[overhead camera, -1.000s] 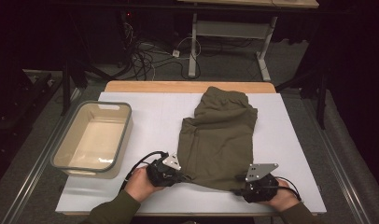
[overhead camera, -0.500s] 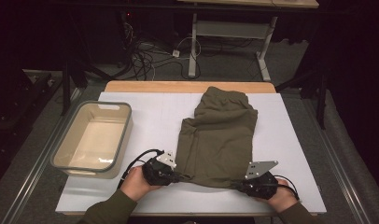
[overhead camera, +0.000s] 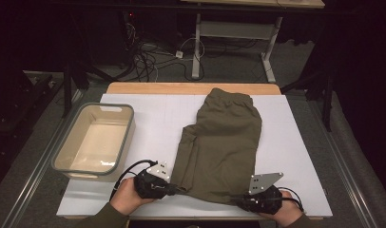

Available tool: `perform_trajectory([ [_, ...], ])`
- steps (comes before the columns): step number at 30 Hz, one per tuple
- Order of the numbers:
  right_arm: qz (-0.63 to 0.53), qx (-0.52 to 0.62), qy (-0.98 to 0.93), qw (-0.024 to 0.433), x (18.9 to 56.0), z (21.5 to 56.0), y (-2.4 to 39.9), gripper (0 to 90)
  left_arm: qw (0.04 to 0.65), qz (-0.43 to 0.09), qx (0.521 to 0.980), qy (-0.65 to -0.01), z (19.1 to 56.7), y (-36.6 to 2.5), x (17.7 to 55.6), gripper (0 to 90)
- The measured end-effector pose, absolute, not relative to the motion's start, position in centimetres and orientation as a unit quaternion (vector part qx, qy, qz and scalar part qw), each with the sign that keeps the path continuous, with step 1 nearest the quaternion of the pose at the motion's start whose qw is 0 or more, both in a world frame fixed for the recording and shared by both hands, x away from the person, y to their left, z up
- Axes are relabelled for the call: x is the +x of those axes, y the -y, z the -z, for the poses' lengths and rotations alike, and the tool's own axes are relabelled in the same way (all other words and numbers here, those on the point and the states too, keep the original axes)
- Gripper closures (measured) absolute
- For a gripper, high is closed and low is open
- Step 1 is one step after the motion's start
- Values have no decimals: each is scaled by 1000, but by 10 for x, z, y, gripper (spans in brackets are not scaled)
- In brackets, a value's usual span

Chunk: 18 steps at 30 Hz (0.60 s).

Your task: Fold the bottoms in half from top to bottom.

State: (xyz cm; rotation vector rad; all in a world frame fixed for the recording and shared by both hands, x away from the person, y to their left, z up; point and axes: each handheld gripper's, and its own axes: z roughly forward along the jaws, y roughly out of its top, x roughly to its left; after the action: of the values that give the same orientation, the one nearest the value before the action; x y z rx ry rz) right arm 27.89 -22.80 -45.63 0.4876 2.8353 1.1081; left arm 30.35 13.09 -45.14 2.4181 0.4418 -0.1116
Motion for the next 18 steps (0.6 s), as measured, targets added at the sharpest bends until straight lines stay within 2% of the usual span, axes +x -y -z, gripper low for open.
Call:
perform_trajectory([
  [13,-358,131,-923,-43,240,467,227,862,312,86,936,-137,460,-131,249,822],
  [15,-356,118,-926,-42,236,466,225,861,303,81,940,-132,465,-130,246,815],
  [17,-354,123,-926,-44,237,467,225,837,310,89,937,-134,468,-130,248,752],
  [18,-355,123,-926,-49,239,467,225,793,317,91,934,-137,468,-131,250,680],
])
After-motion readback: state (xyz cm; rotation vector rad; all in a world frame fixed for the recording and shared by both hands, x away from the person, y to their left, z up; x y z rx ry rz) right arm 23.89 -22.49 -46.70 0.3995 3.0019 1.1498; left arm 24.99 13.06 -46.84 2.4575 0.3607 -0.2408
